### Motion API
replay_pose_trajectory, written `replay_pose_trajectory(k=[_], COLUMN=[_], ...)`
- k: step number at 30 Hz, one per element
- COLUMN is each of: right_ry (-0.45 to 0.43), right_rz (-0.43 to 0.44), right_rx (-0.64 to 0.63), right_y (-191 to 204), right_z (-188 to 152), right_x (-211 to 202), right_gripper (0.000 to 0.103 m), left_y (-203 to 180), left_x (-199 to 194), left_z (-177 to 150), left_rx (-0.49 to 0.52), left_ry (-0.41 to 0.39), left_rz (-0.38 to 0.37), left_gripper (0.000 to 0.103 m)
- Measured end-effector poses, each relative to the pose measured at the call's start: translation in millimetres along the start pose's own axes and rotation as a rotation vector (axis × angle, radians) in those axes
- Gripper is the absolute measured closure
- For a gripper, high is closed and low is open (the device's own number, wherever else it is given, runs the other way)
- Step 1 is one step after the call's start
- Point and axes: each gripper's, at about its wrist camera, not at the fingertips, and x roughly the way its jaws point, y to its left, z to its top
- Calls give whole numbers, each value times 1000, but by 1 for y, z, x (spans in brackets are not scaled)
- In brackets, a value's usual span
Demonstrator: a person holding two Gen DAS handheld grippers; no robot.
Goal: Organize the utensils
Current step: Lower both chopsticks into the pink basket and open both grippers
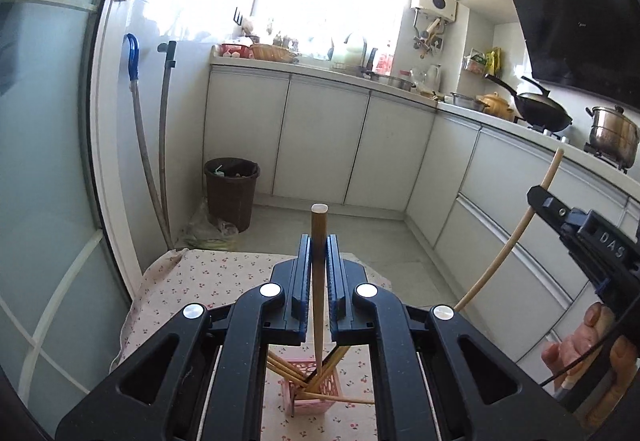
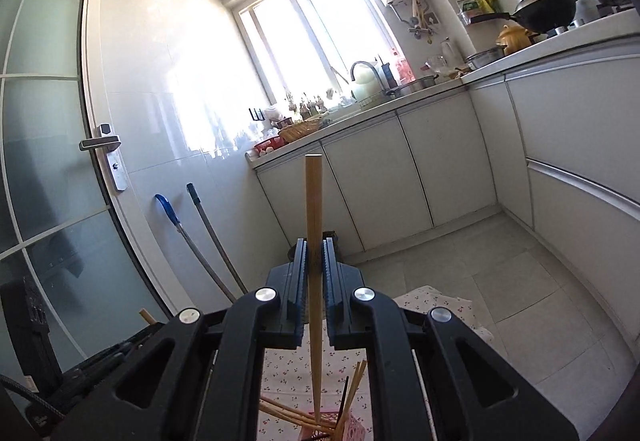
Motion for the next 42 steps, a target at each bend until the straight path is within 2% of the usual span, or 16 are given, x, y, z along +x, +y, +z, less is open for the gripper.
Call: replay_pose_trajectory(k=[2, 3, 4, 8, 13, 16, 23, 26, 29, 30, 33, 38, 40, 42], right_ry=[9, 20, 29, 32, 32, 35, 25, 49, 69, 61, 67, 99, 117, 134], right_rz=[0, -1, 1, -11, -20, -29, -40, -41, -24, -18, -27, -64, -98, -122], right_rx=[-3, -2, 0, -33, -59, -77, -124, -161, -146, -133, -140, -178, -175, -170], right_y=[0, -1, -1, 6, 16, 23, 35, 41, 43, 42, 45, 48, 46, 42], right_z=[-11, -17, -21, -35, -47, -53, -79, -102, -110, -108, -101, -95, -96, -98], right_x=[12, 19, 25, 35, 34, 39, 56, 66, 61, 54, 38, 8, -1, -10], right_gripper=[95, 95, 95, 95, 95, 95, 95, 92, 91, 89, 76, 69, 55, 48], left_y=[3, 5, 9, 33, 46, 47, 50, 51, 53, 53, 51, 32, 23, 15], left_x=[24, 32, 34, 10, -22, -24, -3, -2, -9, -12, -22, -36, -41, -46], left_z=[-16, -24, -29, -17, 4, 6, -2, -5, -6, -6, -8, -17, -22, -30], left_rx=[-7, -11, -17, -100, -162, -167, -171, -158, -145, -143, -131, -48, -22, 0], left_ry=[64, 88, 91, 31, -56, -56, 22, 22, 10, 4, -8, -56, -74, -82], left_rz=[-13, 10, 24, 45, 46, 48, 63, 83, 90, 92, 97, 161, 186, 213], left_gripper=[85, 72, 70, 68, 53, 52, 52, 52, 49, 46, 41, 34, 26, 19])
